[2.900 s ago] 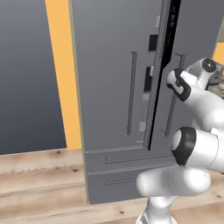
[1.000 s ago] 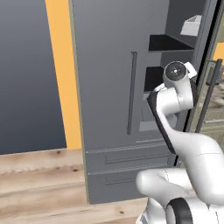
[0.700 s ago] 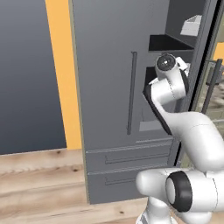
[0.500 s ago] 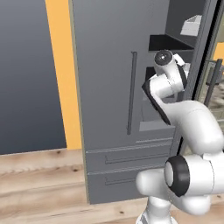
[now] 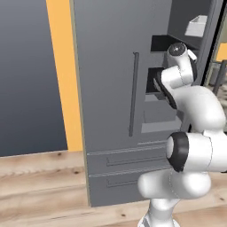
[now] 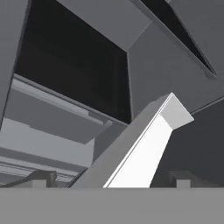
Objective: Move the hot dog bun to the plate on the dining table and place the condiment next to that plate. Then navigate to the fridge and take the sausage and place it on the plate as well.
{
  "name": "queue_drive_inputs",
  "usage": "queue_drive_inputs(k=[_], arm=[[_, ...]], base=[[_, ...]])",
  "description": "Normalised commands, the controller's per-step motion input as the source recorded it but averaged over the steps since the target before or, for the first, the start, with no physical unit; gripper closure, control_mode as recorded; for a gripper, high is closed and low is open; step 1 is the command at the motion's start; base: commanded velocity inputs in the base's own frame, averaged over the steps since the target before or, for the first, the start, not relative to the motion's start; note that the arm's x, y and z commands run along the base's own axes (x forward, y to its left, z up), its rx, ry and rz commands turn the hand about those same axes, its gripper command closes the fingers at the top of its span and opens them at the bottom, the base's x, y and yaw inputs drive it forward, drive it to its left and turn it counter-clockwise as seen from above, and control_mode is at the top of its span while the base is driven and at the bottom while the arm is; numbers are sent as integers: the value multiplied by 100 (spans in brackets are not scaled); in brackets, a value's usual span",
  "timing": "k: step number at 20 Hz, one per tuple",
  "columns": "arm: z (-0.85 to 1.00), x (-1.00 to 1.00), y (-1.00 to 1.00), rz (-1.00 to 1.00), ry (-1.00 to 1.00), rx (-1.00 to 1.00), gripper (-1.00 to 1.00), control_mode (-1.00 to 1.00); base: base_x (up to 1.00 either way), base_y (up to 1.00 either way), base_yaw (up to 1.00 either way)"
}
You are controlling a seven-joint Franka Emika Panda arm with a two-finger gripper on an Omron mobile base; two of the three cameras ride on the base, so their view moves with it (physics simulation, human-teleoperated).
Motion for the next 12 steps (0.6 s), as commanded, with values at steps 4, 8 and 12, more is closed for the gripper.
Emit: queue_drive_inputs(k=[4, 8, 12], arm=[[14, -17, -92, -4, -2, 4, -100, -100], [25, -15, -100, -6, -2, 6, -100, -100], [17, 0, -100, -2, -1, 9, -100, -100]], base=[[0, 0, 0], [0, 0, 0], [0, 0, 0]])
